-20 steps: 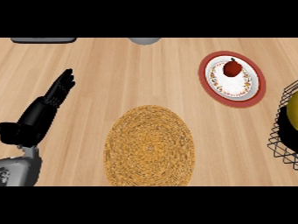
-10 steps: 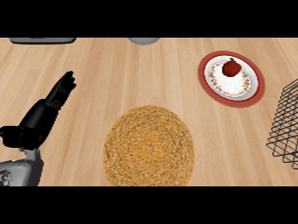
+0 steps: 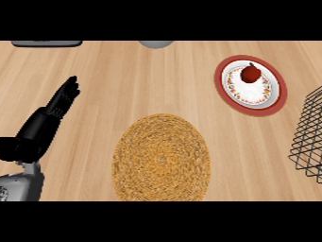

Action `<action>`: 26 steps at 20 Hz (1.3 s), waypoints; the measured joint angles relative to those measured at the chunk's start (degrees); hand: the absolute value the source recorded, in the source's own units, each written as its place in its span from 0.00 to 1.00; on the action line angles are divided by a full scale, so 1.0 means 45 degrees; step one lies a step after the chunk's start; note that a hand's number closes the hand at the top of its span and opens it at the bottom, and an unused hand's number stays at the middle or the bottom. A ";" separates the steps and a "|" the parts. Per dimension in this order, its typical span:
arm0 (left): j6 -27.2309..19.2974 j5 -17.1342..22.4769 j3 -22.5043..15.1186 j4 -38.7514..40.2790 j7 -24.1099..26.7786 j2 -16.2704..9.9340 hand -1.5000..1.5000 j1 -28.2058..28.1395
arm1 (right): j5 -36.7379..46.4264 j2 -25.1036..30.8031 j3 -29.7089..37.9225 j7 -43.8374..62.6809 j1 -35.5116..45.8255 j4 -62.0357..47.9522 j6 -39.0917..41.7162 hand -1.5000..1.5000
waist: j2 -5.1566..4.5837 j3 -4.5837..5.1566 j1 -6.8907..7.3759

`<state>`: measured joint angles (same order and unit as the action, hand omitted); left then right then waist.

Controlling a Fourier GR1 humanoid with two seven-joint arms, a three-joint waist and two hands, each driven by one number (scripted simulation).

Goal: Pick the lemon from the placemat and place it in the basket

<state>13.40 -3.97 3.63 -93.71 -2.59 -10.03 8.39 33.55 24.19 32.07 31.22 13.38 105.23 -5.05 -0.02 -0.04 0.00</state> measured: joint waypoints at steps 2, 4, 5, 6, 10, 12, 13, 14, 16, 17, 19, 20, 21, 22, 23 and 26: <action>-0.0048 -0.0133 -0.0062 0.0060 0.0091 0.0070 0.50 -0.0048 | 0.0005 0.0011 0.0151 -0.0724 -0.0132 -0.0583 -0.0440 1.00 | 0.0000 0.0000 0.0003; 0.0072 -0.0008 0.0152 0.0392 0.0284 -0.0032 0.50 0.0083 | -0.0055 0.0015 0.0358 -0.1661 -0.0379 -0.1195 -0.0888 1.00 | -0.0005 0.0001 -0.0004; 0.0173 0.0105 0.0198 0.0294 0.0133 -0.0075 0.50 0.0160 | -0.0021 0.0077 0.0386 -0.1918 -0.0368 -0.1437 -0.1062 1.00 | -0.0004 0.0000 -0.0001; 0.0135 0.0024 0.0171 0.0426 0.0244 -0.0030 0.50 0.0195 | -0.0126 0.0259 0.0520 -0.2290 -0.0295 -0.1926 -0.1170 1.00 | -0.0004 0.0002 0.0002; 0.0200 0.0056 0.0212 0.0459 0.0319 -0.0023 0.50 0.0136 | -0.0496 0.0193 0.1200 -0.3622 -0.0193 -0.3142 -0.2392 0.00 | -0.0005 -0.0003 0.0009; 0.0100 -0.0051 0.0072 0.0291 0.0262 0.0132 0.50 0.0006 | -0.0952 0.0270 0.1508 -0.4152 0.0003 -0.3737 -0.2762 0.00 | -0.0002 -0.0002 0.0018; 0.0112 -0.0008 0.0143 0.0308 0.0123 0.0097 0.50 0.0185 | -0.1092 0.0340 0.1531 -0.4363 0.0064 -0.4035 -0.2883 0.00 | -0.0001 0.0001 0.0015; 0.0092 -0.0016 0.0156 0.0275 0.0000 0.0095 0.50 0.0282 | -0.1314 0.0487 0.1634 -0.4750 0.0109 -0.4411 -0.2960 0.00 | -0.0002 0.0001 0.0016; -0.0011 -0.0190 0.0080 0.0271 0.0039 0.0176 0.50 0.0213 | -0.1517 0.0796 0.1590 -0.4956 0.0226 -0.4744 -0.2962 0.00 | 0.0000 0.0002 0.0015; 0.0063 -0.0148 0.0134 0.0289 0.0062 0.0131 0.50 0.0211 | -0.1486 0.0904 0.1482 -0.4944 0.0253 -0.4771 -0.2985 0.00 | 0.0001 0.0002 0.0014; -0.0003 -0.0244 0.0060 0.0262 0.0088 0.0220 0.50 0.0180 | -0.1789 0.1362 0.1579 -0.5146 0.0423 -0.5170 -0.2838 0.00 | 0.0002 0.0003 0.0015; -0.0042 -0.0273 0.0033 0.0169 0.0102 0.0277 0.50 0.0073 | -0.1910 0.1522 0.1568 -0.5336 0.0525 -0.5427 -0.2844 0.00 | 0.0003 0.0006 0.0020; -0.0022 -0.0252 0.0051 0.0214 0.0128 0.0281 0.50 0.0129 | -0.1999 0.1398 0.1449 -0.5464 0.0567 -0.5403 -0.2943 0.00 | 0.0005 0.0007 0.0017; 0.0018 -0.0276 0.0057 0.0348 0.0296 0.0269 0.50 0.0126 | -0.2160 0.1446 0.1443 -0.5582 0.0645 -0.5464 -0.2971 0.00 | 0.0003 0.0005 0.0016; 0.0114 -0.0248 0.0126 0.0471 0.0515 0.0194 0.50 0.0018 | -0.2457 0.1530 0.1559 -0.5543 0.0655 -0.5327 -0.2822 0.00 | 0.0004 0.0005 0.0005; 0.0085 -0.0280 0.0120 0.0367 0.0381 0.0217 0.50 0.0002 | -0.3266 0.1761 0.1924 -0.5594 0.0928 -0.5383 -0.2695 0.00 | 0.0010 0.0007 0.0003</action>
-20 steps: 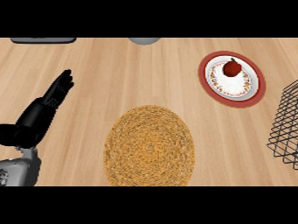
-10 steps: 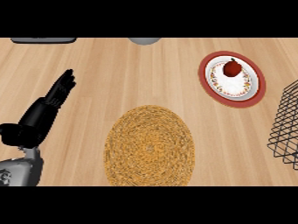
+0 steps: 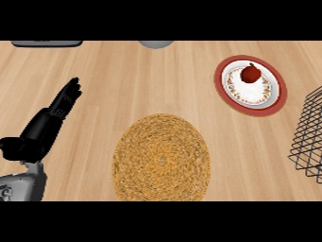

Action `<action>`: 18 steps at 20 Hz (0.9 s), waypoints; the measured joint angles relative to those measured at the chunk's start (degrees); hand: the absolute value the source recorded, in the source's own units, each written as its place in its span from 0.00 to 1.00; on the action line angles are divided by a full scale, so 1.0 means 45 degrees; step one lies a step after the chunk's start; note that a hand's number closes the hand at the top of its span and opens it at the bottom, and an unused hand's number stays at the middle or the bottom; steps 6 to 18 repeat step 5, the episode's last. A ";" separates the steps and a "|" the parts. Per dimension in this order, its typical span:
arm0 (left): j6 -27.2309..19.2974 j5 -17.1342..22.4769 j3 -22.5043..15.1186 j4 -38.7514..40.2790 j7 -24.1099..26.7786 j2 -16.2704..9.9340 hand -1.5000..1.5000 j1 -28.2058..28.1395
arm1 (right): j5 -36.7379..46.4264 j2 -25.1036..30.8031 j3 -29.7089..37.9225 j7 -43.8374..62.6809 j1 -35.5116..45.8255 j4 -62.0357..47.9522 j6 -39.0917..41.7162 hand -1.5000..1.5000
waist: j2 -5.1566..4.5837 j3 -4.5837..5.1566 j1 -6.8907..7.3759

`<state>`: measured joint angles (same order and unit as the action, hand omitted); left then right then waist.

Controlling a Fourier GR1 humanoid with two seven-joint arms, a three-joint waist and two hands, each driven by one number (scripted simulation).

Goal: Pick the lemon from the placemat and place it in the basket

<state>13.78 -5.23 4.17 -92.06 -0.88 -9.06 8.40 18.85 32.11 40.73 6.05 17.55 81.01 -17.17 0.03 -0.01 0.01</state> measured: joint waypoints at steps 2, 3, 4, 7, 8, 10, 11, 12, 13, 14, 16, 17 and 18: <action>0.0052 0.0065 0.0097 0.0060 -0.0054 -0.0071 0.50 0.0118 | -0.0667 0.0096 0.0456 0.0136 -0.0052 0.0163 0.0177 0.00 | 0.0007 0.0001 -0.0035; 0.0080 0.0113 0.0154 -0.0014 -0.0096 -0.0113 0.50 0.0067 | -0.1023 0.0152 0.0785 0.0278 -0.0155 0.0270 0.0273 0.00 | 0.0015 0.0003 -0.0053; 0.0083 0.0107 0.0170 0.0095 -0.0032 -0.0112 0.50 0.0086 | -0.1337 0.0256 0.1014 0.0631 -0.0158 0.0403 0.0413 0.00 | 0.0019 0.0002 -0.0077; 0.0083 0.0105 0.0162 0.0114 -0.0075 -0.0101 0.50 0.0155 | -0.1596 0.0332 0.1205 0.0867 -0.0183 0.0450 0.0484 0.00 | 0.0018 0.0004 -0.0079; 0.0083 0.0105 0.0162 0.0114 -0.0075 -0.0101 0.50 0.0155 | -0.1596 0.0332 0.1205 0.0867 -0.0183 0.0450 0.0484 0.00 | 0.0018 0.0004 -0.0079; 0.0083 0.0105 0.0162 0.0114 -0.0075 -0.0101 0.50 0.0155 | -0.1596 0.0332 0.1205 0.0867 -0.0183 0.0450 0.0484 0.00 | 0.0018 0.0004 -0.0079; 0.0083 0.0105 0.0162 0.0114 -0.0075 -0.0101 0.50 0.0155 | -0.1596 0.0332 0.1205 0.0867 -0.0183 0.0450 0.0484 0.00 | 0.0018 0.0004 -0.0079; 0.0083 0.0105 0.0162 0.0114 -0.0075 -0.0101 0.50 0.0155 | -0.1596 0.0332 0.1205 0.0867 -0.0183 0.0450 0.0484 0.00 | 0.0018 0.0004 -0.0079; 0.0083 0.0105 0.0162 0.0114 -0.0075 -0.0101 0.50 0.0155 | -0.1596 0.0332 0.1205 0.0867 -0.0183 0.0450 0.0484 0.00 | 0.0018 0.0004 -0.0079; 0.0083 0.0105 0.0162 0.0114 -0.0075 -0.0101 0.50 0.0155 | -0.1596 0.0332 0.1205 0.0867 -0.0183 0.0450 0.0484 0.00 | 0.0018 0.0004 -0.0079; 0.0083 0.0105 0.0162 0.0114 -0.0075 -0.0101 0.50 0.0155 | -0.1596 0.0332 0.1205 0.0867 -0.0183 0.0450 0.0484 0.00 | 0.0018 0.0004 -0.0079; 0.0083 0.0105 0.0162 0.0114 -0.0075 -0.0101 0.50 0.0155 | -0.1596 0.0332 0.1205 0.0867 -0.0183 0.0450 0.0484 0.00 | 0.0018 0.0004 -0.0079; 0.0083 0.0105 0.0162 0.0114 -0.0075 -0.0101 0.50 0.0155 | -0.1596 0.0332 0.1205 0.0867 -0.0183 0.0450 0.0484 0.00 | 0.0018 0.0004 -0.0079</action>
